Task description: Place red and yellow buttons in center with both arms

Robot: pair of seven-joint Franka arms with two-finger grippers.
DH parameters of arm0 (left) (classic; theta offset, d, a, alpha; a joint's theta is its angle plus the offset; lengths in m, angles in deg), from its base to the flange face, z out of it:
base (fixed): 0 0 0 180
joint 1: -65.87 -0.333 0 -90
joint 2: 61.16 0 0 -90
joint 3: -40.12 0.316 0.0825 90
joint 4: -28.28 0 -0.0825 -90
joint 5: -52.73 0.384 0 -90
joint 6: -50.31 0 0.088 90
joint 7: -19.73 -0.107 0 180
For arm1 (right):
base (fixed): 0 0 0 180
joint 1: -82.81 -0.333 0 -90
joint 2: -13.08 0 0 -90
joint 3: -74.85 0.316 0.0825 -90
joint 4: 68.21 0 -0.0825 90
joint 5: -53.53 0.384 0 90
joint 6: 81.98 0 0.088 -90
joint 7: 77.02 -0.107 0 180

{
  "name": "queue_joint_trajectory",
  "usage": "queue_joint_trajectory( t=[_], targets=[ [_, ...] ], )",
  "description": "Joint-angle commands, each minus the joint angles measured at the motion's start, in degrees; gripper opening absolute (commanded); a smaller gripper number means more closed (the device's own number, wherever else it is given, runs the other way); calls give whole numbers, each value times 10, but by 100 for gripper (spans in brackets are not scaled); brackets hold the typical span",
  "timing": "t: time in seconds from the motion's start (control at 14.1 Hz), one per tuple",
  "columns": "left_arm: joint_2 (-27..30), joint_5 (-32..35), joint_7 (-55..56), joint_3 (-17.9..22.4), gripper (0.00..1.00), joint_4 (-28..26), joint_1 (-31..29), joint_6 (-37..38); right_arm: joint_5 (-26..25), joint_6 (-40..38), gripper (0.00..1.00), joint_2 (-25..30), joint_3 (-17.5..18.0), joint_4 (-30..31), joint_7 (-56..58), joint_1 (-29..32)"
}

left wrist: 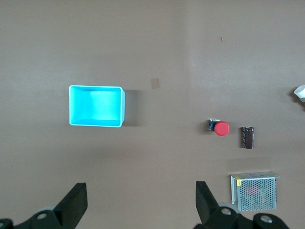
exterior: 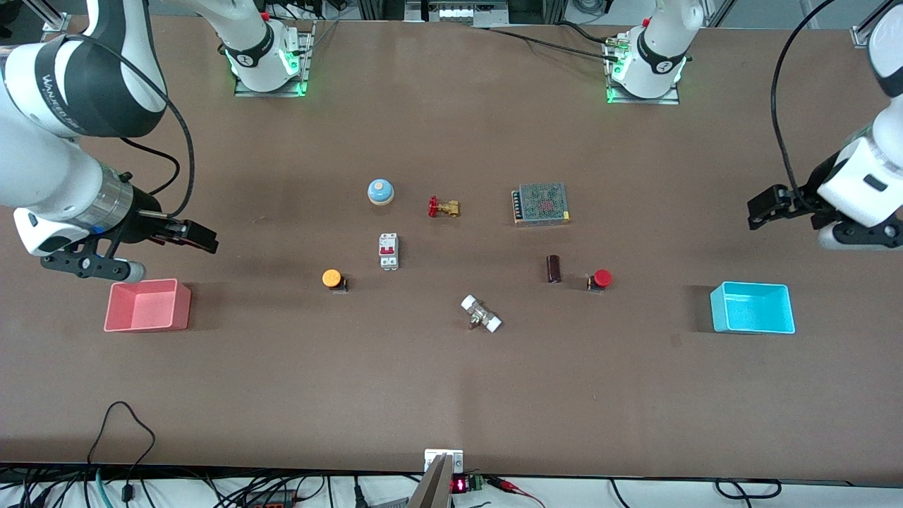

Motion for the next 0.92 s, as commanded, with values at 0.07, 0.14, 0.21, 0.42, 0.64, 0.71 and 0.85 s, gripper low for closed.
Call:
queue_joint_trajectory(
  t=[0.07,0.14,0.21,0.42,0.64,0.71,0.85],
  targets=[
    [31,7,-26,-3,100,-2,-13,26,-6,-43,100,45,88,-6,49,134],
    [34,6,-36,-3,100,-2,-18,29,-25,-66,100,46,136,-20,69,192],
    [36,4,-48,-3,100,-3,-22,34,-57,-78,100,47,189,-30,83,246],
    [50,-1,-60,74,100,-1,34,41,-121,-87,100,61,228,-29,125,286],
    [58,-8,-73,111,100,-4,62,41,-120,-93,100,79,229,-16,128,286],
    [63,-13,-73,112,100,-6,56,41,-120,-96,100,91,230,-2,129,284],
    [65,-13,-63,105,100,-3,57,41,-116,-96,100,117,230,25,138,285]
  ],
)
